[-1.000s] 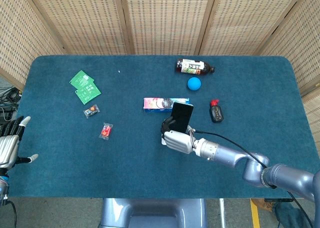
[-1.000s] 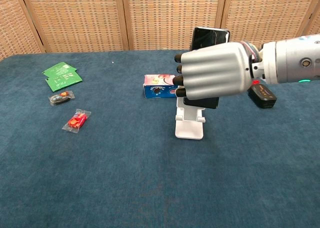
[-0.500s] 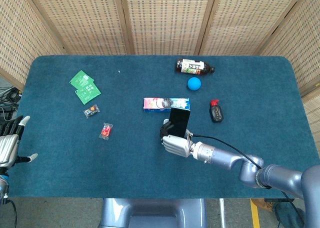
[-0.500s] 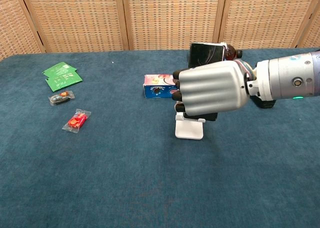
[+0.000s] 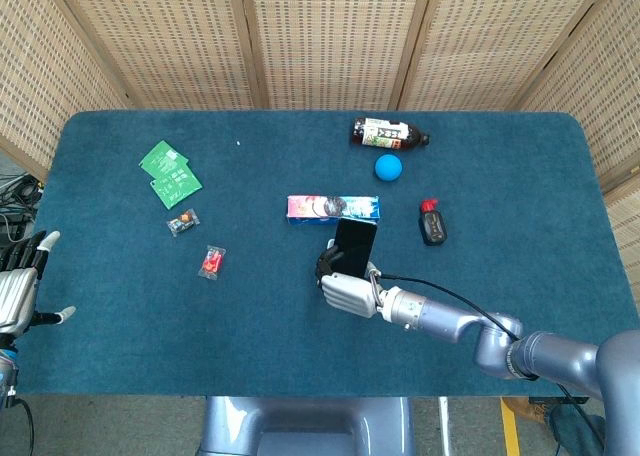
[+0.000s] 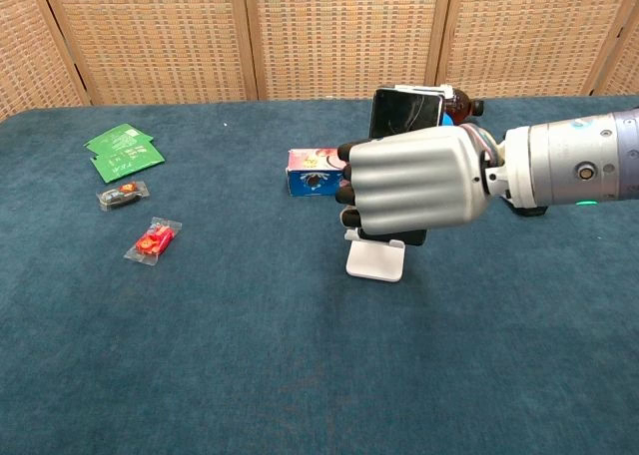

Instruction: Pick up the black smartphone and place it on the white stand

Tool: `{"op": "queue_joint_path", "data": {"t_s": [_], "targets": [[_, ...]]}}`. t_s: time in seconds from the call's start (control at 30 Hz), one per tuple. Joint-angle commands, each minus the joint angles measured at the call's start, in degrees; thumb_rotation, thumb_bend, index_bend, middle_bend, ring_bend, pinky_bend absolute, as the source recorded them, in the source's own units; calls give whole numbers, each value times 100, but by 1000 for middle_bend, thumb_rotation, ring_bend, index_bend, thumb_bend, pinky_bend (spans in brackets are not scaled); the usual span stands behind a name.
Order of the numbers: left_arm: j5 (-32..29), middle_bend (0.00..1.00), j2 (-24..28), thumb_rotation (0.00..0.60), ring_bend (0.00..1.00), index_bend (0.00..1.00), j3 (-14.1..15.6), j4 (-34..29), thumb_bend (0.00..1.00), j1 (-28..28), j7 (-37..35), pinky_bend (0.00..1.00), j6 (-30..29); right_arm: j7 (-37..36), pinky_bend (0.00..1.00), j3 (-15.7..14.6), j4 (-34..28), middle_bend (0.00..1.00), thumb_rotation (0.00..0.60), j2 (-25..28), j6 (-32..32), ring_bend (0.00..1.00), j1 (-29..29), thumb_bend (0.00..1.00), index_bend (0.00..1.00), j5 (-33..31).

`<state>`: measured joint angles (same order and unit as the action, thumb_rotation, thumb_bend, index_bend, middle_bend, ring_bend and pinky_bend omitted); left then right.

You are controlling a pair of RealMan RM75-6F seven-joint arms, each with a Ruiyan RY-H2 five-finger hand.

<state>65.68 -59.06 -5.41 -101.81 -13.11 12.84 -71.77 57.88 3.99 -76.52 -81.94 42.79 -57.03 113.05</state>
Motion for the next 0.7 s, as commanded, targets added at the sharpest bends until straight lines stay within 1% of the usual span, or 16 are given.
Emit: {"op": "queue_joint_path", "data": {"t_s": [0.03,0.37,0.7], "targets": [[-12,0,8,600,0,0,-6,0,0,4,-21,0,-7,39,504,12,20,574,600,-35,-59,553,-17,294,597,-73],[-13,0,11,600,0,0,1,4,0,-7,-26,0,-8,148,504,78,-31,574,600,-35,-100,555,-40,295,597,-254],[-15,0,19,600,0,0,9,6,0,-7,-43,0,-12,274,504,129,-42,574,600,-178,-158,557,-71,294,595,-427]]}}
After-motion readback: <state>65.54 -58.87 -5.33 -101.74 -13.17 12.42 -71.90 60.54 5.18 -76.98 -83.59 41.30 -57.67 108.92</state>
